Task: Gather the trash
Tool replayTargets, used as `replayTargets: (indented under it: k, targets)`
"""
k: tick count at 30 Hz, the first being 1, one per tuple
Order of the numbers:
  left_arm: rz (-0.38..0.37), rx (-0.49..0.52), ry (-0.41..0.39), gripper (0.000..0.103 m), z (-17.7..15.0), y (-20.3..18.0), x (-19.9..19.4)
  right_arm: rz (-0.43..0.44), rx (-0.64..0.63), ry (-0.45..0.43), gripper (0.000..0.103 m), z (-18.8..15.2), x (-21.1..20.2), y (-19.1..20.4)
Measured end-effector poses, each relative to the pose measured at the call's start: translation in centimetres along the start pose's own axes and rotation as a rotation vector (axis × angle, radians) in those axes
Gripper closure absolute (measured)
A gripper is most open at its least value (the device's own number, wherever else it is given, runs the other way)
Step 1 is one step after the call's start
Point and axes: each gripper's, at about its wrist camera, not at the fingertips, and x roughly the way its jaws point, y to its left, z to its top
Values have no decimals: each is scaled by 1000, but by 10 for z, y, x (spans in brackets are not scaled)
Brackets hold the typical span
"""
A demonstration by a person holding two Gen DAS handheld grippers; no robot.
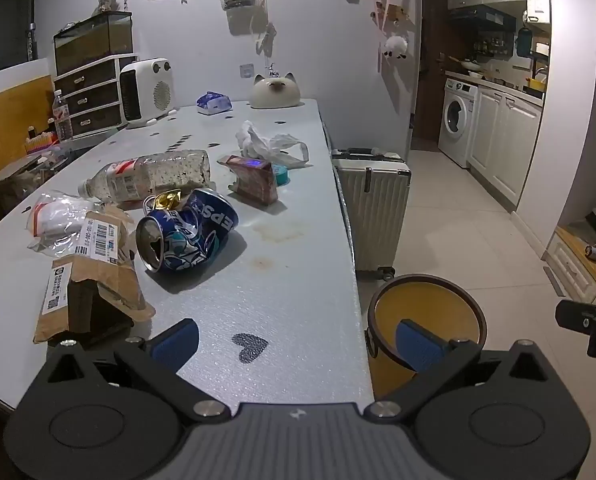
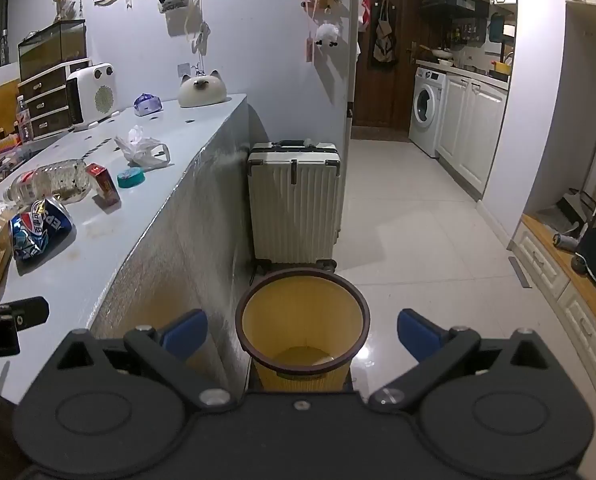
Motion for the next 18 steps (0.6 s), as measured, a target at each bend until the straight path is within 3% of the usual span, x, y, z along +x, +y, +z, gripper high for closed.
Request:
replayTargets:
  k: [18]
  targets:
    - [-2, -2, 3, 0, 0, 0, 0, 1, 0, 4, 1, 0, 2, 4]
